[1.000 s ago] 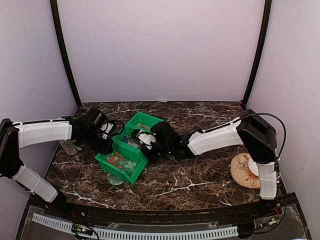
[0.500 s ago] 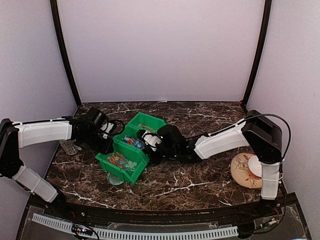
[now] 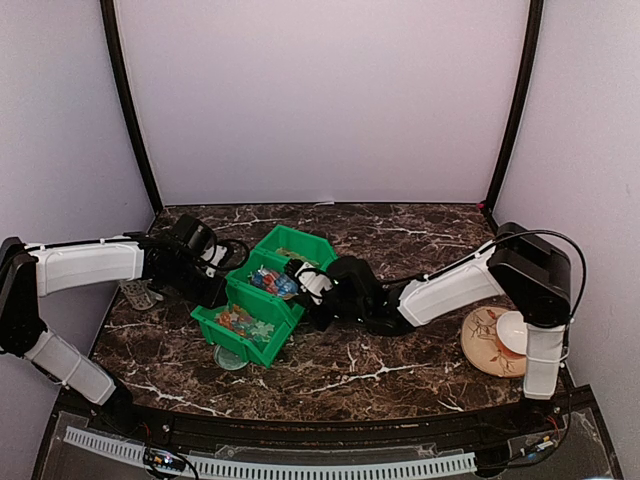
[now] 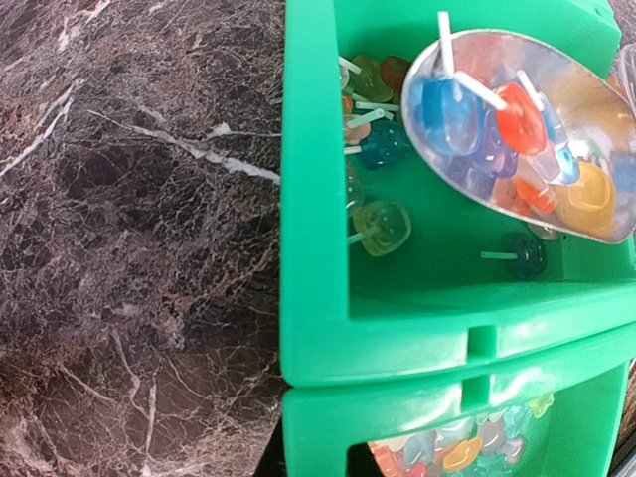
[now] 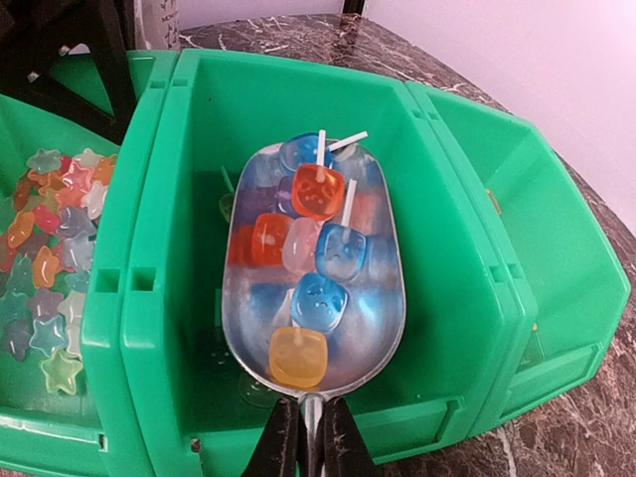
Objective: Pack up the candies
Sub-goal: Scoop the fake candies from the storage box, then place the fake candies in the packing bottle.
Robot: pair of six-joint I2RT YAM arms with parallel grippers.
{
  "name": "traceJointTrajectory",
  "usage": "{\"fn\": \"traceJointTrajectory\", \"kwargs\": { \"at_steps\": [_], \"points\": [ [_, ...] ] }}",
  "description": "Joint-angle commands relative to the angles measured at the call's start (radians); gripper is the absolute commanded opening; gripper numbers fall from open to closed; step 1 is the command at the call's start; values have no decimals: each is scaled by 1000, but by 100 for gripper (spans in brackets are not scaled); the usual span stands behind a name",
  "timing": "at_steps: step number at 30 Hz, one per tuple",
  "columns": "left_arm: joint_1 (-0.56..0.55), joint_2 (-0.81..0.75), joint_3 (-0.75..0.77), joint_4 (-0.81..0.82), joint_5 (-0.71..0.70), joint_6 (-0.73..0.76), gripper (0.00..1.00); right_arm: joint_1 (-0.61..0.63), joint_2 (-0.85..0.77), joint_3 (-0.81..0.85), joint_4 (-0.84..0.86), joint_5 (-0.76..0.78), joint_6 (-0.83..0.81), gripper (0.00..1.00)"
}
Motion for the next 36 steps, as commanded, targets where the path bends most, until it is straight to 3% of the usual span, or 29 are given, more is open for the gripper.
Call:
{"fn": "traceJointTrajectory", "kwargs": {
  "at_steps": [1,21,31,36],
  "points": [
    [5,-54,68,135,47,-21,0,-10,-53,-30,120,53,19,0],
    [15,-51,71,133,54,-23,0,-12,-214,-192,312,172,15,0],
    [19,-63,76,125,44,-22,0,-12,-379,-315,267,276,-2,0],
    [20,-81,81,113,18,-15,0,-12,-507,-333,48,341,47,0]
  ]
}}
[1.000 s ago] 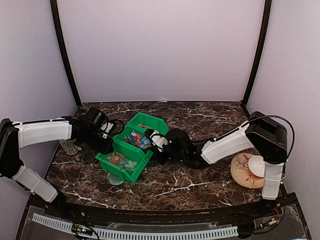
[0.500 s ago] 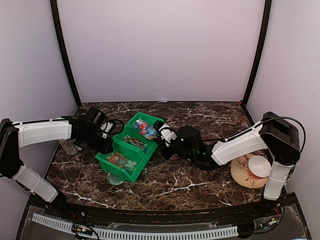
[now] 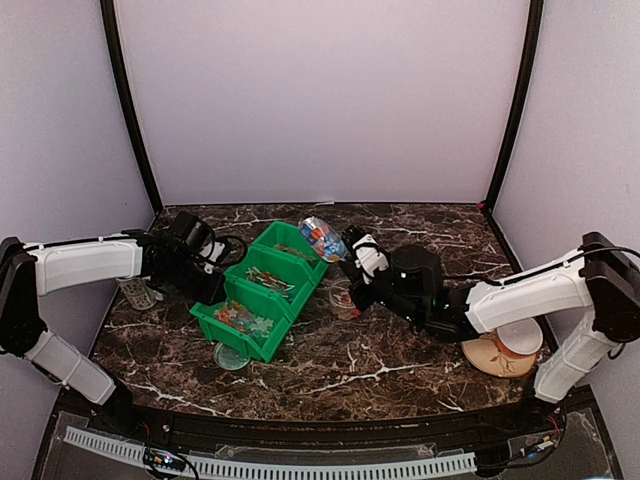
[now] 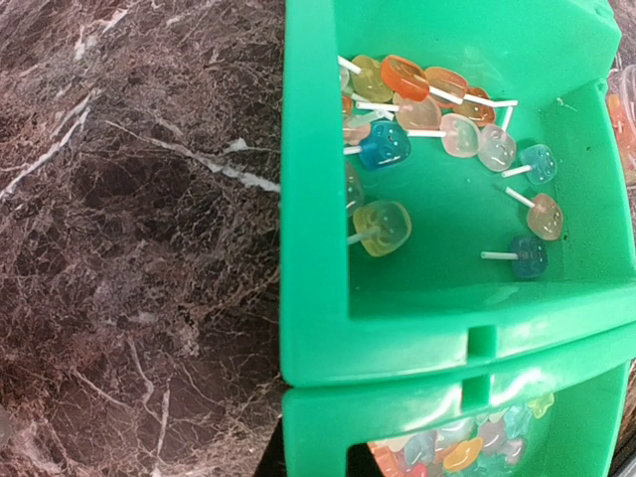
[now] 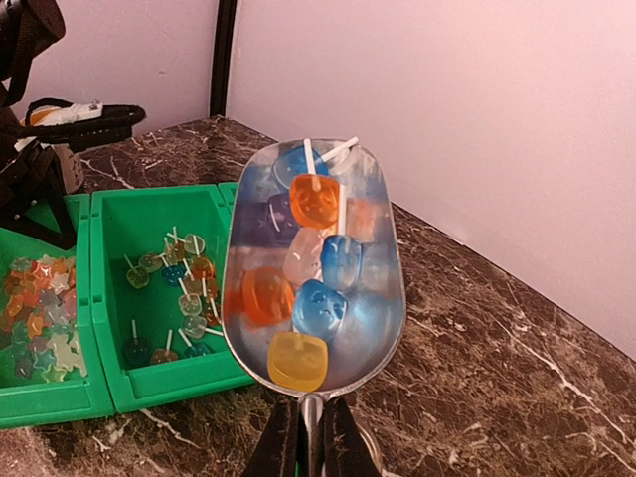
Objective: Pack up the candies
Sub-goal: Place the fake candies in the packing bottle.
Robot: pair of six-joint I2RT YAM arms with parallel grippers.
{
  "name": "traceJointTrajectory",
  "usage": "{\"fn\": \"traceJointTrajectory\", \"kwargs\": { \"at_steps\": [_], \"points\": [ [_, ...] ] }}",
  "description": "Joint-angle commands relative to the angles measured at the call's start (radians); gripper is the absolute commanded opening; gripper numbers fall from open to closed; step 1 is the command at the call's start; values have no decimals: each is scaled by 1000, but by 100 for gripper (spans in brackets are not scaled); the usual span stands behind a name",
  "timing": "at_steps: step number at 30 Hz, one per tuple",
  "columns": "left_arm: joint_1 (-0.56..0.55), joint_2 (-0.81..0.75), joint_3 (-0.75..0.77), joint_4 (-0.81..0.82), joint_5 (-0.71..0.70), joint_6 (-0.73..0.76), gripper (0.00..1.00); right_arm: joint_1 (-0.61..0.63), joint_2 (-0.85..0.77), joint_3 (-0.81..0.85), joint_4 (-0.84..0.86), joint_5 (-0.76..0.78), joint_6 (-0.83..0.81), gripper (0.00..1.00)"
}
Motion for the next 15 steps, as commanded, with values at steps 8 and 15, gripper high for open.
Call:
{"fn": "traceJointTrajectory", "kwargs": {
  "at_steps": [8,15],
  "points": [
    [9,-83,72,108,21,-13,0,-2,-275,-74,-412,128,155,0],
    [13,-80,73,107,20,-17,0,19,-326,-52,-640,145,221,0]
  ]
}}
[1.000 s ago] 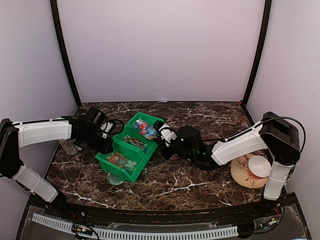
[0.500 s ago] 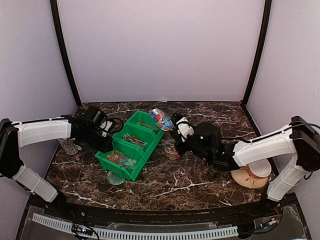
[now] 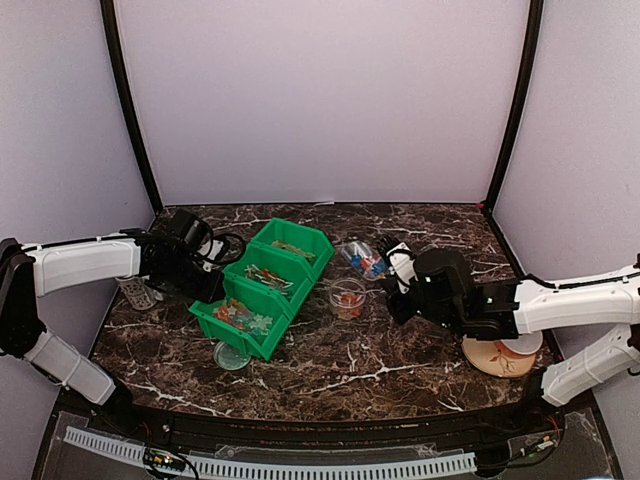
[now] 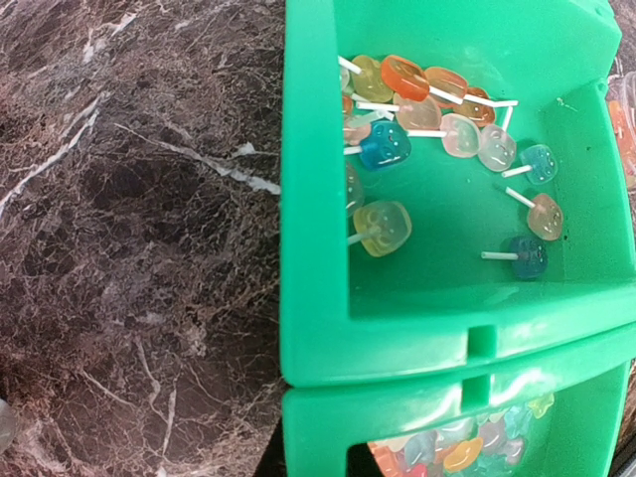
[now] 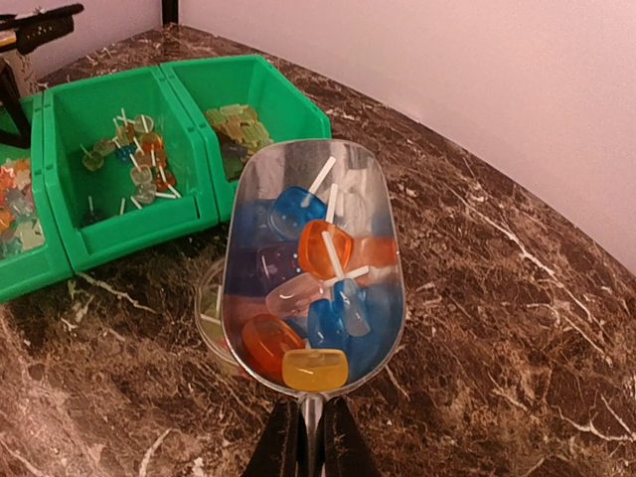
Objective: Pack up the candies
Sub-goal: Place the fake candies in the packing bottle.
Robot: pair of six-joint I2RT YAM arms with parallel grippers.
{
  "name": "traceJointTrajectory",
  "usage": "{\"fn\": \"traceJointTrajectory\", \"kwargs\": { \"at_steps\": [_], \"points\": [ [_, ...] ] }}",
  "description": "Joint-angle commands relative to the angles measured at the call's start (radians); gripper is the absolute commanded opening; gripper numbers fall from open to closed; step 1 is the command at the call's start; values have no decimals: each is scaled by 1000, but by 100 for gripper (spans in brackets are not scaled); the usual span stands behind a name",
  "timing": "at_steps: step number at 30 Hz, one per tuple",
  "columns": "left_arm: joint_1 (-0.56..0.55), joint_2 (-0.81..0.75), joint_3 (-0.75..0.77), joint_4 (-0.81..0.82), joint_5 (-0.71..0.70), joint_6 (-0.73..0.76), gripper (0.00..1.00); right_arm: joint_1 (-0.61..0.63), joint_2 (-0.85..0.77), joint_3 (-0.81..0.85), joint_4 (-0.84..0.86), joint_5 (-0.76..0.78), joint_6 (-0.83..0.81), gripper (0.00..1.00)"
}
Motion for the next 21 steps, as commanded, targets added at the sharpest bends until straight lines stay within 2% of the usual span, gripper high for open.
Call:
{"fn": "traceJointTrajectory", "kwargs": {
  "at_steps": [1,21],
  "points": [
    [6,-71,66,107,24,-17,0,14,-28,21,-164,36,74,0],
    [13,-67,66,106,21,-18,0,70,125,247,-545,10,136,0]
  ]
}}
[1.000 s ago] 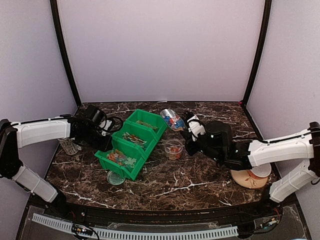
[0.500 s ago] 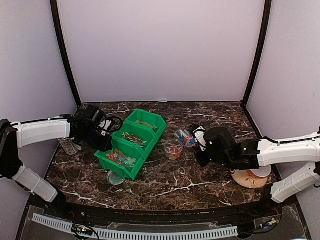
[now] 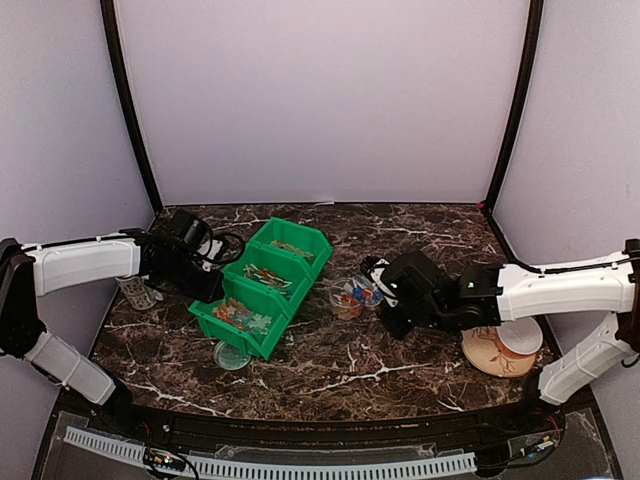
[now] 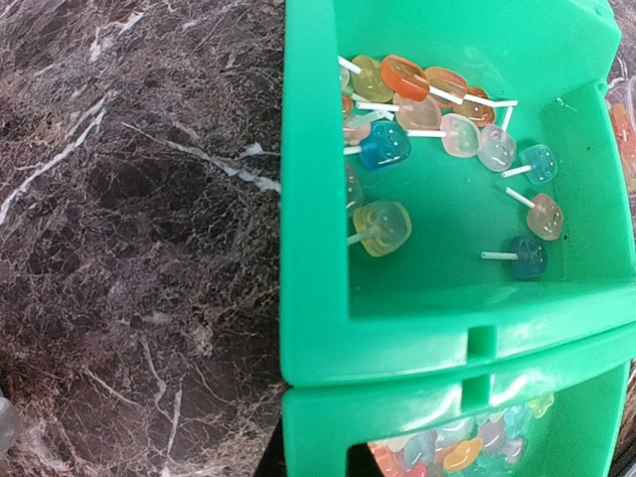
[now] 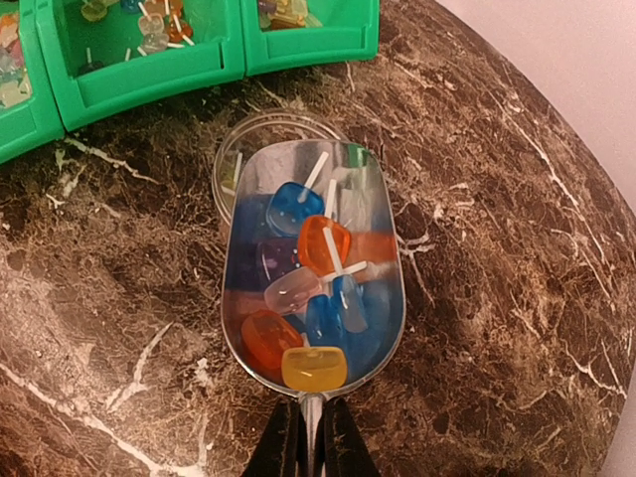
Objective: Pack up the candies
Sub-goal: Place the fake candies in the packing bottle.
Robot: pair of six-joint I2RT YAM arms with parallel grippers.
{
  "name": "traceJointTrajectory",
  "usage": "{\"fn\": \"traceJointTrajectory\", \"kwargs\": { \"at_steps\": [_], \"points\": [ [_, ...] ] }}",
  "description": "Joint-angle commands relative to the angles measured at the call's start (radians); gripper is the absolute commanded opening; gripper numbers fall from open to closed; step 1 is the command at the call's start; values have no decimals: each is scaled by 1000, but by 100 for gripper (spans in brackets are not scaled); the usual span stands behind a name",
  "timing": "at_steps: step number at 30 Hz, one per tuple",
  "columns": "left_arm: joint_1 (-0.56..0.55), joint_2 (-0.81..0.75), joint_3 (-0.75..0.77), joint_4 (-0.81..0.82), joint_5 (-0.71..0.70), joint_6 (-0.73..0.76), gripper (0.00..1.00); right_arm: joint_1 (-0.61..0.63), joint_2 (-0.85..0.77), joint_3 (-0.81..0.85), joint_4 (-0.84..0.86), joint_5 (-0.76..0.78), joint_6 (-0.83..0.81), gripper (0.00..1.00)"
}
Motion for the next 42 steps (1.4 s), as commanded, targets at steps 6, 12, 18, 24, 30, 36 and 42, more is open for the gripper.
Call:
{"fn": "traceJointTrajectory", "kwargs": {
  "at_steps": [6,12,18,24,30,36,42],
  "points": [
    [9,-59,68,106,35,-18,0,17,57,123,-157,7,53,0],
    [11,-60,68,105,32,-18,0,17,99,193,-255,-5,54,0],
    [10,-63,67,105,32,-19,0,18,122,227,-303,-6,57,0],
    [11,-63,68,105,35,-20,0,22,135,274,-358,-6,59,0],
    [13,-63,69,105,35,-18,0,26,164,323,-430,8,46,0],
    [16,-63,69,105,36,-20,0,32,171,349,-483,9,36,0],
    [16,-62,69,105,38,-21,0,39,174,375,-525,20,35,0]
  ]
}}
